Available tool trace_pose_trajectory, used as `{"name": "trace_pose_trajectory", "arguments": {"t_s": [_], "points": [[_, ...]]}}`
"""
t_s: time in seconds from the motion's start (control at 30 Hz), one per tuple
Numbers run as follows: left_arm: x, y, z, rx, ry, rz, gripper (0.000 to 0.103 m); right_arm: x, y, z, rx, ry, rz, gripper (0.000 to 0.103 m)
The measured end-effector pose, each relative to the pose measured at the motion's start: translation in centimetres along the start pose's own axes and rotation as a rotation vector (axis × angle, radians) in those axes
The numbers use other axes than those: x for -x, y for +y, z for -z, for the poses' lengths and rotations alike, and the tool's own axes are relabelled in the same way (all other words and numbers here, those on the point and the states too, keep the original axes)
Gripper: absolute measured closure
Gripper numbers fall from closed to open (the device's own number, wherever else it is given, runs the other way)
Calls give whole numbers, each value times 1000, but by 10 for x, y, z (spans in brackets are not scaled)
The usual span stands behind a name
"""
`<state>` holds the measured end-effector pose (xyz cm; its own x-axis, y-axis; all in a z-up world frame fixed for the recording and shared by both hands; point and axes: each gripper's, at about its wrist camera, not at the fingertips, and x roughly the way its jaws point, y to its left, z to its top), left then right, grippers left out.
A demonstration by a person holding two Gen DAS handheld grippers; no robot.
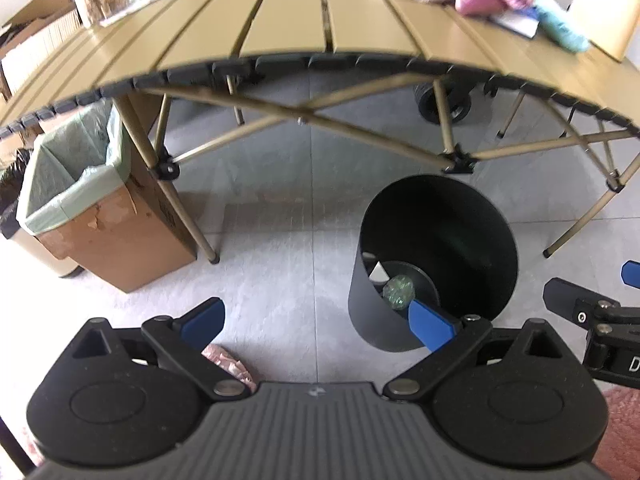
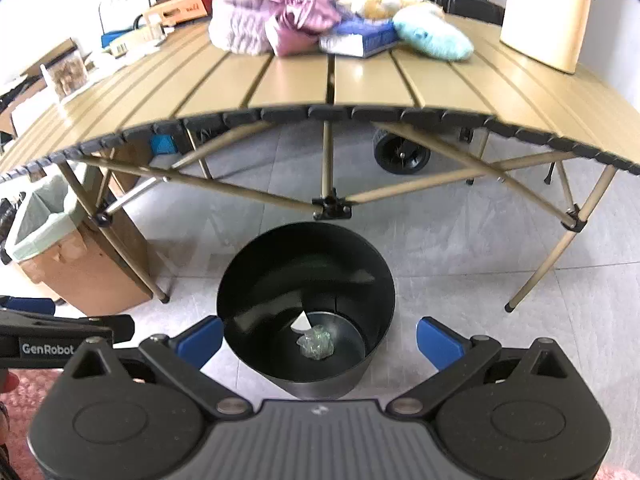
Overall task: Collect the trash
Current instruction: 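Raise both tools away from the bin toward the table, then reach both tools toward the pile of scrunchies and plush toys on the table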
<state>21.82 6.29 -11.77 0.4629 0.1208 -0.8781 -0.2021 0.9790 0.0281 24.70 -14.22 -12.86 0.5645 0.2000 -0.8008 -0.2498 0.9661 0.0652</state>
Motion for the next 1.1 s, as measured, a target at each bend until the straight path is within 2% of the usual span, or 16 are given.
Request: {"name": "trace_pose_trajectory", "arguments": {"t_s": [0.53, 0.83, 1.1], "points": [[66, -29, -14, -28, -174, 42, 2, 71, -20, -10, -22, -178, 1, 0], [90, -45, -54, -1, -308, 92, 0, 94, -39, -48, -57, -314, 5, 0], [83, -53, -94, 47, -378, 114, 0, 88, -53, -81, -68, -400, 4, 0]]}}
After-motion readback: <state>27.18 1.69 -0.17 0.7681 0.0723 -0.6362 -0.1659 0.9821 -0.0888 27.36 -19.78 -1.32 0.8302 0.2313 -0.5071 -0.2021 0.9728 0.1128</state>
